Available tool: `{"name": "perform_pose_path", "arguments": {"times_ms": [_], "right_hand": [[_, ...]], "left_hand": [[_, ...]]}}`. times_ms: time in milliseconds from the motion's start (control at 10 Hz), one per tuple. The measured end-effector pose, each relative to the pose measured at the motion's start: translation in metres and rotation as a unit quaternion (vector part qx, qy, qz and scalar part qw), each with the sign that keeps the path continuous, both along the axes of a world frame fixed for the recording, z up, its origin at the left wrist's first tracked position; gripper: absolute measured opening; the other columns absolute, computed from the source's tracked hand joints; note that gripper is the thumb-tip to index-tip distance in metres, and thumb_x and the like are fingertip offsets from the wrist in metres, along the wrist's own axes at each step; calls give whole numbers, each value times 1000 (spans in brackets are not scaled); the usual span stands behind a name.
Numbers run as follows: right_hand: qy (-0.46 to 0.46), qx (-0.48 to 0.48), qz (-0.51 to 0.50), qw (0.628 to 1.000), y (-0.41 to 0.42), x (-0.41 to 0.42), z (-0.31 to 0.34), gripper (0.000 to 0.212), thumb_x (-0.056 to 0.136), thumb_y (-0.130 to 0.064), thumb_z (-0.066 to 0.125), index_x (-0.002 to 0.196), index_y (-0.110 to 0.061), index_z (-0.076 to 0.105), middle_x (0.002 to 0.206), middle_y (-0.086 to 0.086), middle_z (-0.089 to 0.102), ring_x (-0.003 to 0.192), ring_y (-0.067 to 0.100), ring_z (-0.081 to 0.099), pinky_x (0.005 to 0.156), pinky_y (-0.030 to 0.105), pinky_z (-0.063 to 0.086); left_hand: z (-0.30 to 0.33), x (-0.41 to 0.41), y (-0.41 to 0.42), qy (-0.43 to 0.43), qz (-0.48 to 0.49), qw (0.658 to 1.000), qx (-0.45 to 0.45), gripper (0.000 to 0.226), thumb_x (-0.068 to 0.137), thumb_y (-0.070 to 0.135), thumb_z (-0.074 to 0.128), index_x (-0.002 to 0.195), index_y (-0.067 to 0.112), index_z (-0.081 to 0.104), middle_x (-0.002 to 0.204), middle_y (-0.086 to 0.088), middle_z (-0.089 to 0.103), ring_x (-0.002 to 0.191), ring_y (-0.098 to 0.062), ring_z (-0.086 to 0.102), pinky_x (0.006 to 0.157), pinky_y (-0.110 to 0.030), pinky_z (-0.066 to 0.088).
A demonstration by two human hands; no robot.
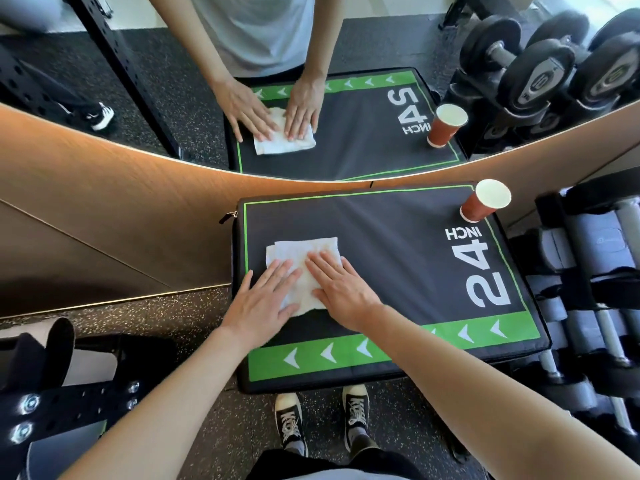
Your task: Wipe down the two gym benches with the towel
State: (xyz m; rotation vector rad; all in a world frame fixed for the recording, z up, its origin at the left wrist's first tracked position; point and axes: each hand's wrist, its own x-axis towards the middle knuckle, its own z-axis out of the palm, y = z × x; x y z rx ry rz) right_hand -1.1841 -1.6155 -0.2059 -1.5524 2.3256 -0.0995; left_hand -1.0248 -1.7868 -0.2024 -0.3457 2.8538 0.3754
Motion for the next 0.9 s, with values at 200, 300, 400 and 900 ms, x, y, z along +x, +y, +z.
{"name": "perform_pose_path", "arguments": {"times_ms": [200, 300, 400, 900], "right_hand": [[-3, 9, 0, 1000, -63, -25, 2, 65, 111, -38, 32, 165, -18, 1, 173, -4, -5, 159, 19, -6, 129, 45, 3], [3, 19, -6, 1000, -84, -33, 1, 65, 111, -39, 30, 165, -19, -1, 172, -5, -7, 159, 18, -8, 129, 45, 4], [-3, 26, -12, 1000, -99, -39, -1, 65, 111, -39, 28, 165, -19, -2, 172, -6, -8, 159, 18, -10, 129, 45, 3], [-4, -61, -190, 980, -34, -17, 19, 62, 108, -50, 34, 163, -25, 18, 172, -5, 12, 159, 24, 7, 125, 53, 14]], "left_hand": [[7, -25, -59, -8, 11, 1000, 9, 71, 108, 56, 38, 169, 37, 5, 177, 13, -4, 162, -6, -11, 130, -55, 9], [10, -35, -78, -14, 18, 1000, 21, 71, 109, 54, 38, 168, 38, 3, 177, 14, -6, 161, -6, -13, 131, -56, 7], [8, -42, -93, -9, 17, 999, 30, 71, 109, 54, 38, 168, 39, 2, 176, 15, -7, 161, -5, -15, 131, -56, 8], [38, -71, -50, 62, -70, 996, -3, 74, 107, 45, 48, 169, 27, 11, 177, 3, 10, 164, -19, 5, 128, -63, 16]]}}
